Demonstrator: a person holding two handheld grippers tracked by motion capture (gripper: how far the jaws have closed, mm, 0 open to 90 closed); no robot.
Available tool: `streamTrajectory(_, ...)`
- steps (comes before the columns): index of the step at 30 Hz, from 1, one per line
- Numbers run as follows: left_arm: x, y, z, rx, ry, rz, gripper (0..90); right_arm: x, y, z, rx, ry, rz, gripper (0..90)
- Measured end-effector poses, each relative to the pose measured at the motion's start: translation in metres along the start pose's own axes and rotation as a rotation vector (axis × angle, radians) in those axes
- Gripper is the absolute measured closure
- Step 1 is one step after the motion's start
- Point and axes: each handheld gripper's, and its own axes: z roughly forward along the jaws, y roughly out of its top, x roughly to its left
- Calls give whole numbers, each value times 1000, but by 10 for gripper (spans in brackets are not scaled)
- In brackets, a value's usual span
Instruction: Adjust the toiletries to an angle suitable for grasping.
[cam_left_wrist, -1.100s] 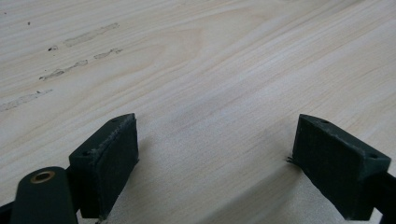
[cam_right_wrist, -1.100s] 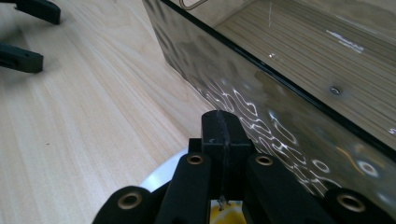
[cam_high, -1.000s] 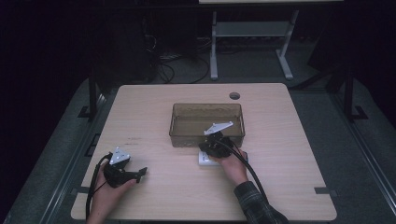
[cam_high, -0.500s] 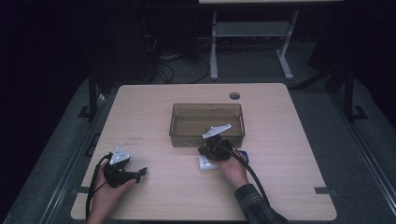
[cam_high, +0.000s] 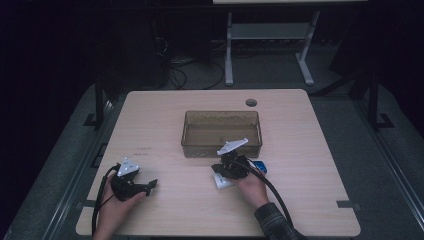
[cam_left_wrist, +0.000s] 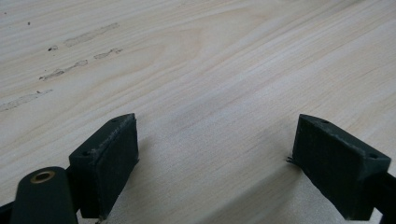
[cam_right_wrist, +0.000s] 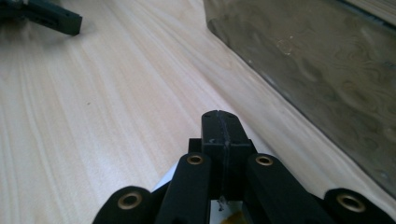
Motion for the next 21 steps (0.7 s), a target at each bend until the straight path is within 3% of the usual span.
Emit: streamTrajectory(21,0,0,0,2,0,3,132,19,-22,-19,6,41,-23,900)
